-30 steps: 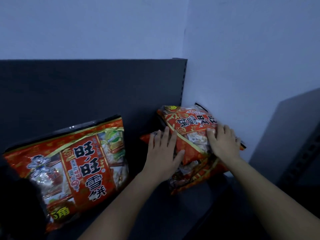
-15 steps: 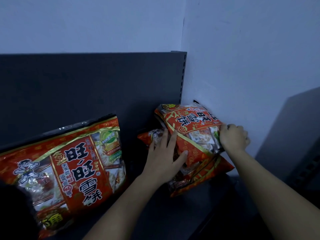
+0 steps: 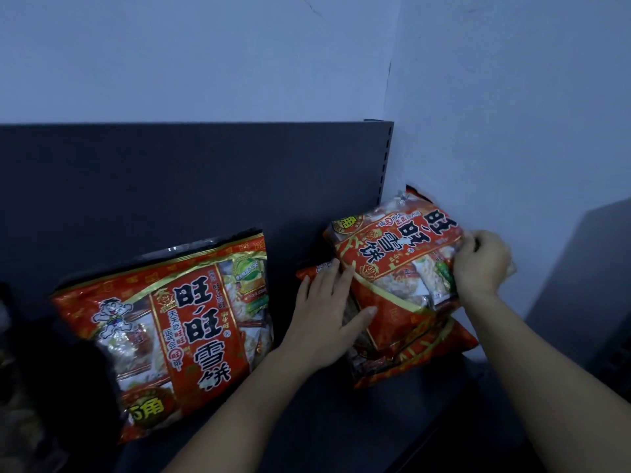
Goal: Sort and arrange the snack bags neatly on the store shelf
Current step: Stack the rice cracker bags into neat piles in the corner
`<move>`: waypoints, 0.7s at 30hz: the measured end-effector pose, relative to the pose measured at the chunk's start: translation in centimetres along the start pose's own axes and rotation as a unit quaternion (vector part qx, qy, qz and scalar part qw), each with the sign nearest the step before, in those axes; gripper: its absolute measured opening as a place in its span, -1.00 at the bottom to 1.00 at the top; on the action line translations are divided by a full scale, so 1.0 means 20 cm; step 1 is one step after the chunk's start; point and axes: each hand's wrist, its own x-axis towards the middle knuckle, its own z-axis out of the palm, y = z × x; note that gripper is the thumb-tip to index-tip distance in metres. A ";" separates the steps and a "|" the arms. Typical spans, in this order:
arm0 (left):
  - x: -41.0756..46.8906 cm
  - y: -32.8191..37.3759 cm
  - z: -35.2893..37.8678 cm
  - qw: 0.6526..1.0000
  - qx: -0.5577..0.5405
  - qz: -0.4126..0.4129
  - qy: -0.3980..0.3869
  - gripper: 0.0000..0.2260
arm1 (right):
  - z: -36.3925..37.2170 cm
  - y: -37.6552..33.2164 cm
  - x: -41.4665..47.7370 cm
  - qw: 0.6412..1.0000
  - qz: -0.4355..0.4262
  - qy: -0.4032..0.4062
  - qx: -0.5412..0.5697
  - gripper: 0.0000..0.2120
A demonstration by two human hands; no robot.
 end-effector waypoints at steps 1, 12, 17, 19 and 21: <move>-0.01 -0.01 -0.03 1.000 -0.002 -0.001 0.020 -0.19 | -0.01 -0.05 -0.01 0.998 -0.048 0.021 0.019 -0.74; -0.17 -0.04 -0.44 0.976 -0.029 -0.013 0.214 -0.23 | -0.18 -0.45 -0.11 0.918 -0.328 0.134 0.180 -0.80; -0.30 0.00 -0.57 0.889 -0.404 -0.107 0.187 -0.21 | -0.20 -0.55 -0.29 0.902 -0.331 0.071 0.267 -0.85; -0.35 -0.04 -0.57 0.850 -0.467 -0.121 0.211 -0.54 | -0.18 -0.59 -0.38 0.892 -0.366 0.037 0.264 -0.85; -0.38 -0.08 -0.59 0.810 -0.503 -0.148 0.264 -0.69 | -0.16 -0.62 -0.46 0.874 -0.407 0.008 0.266 -0.82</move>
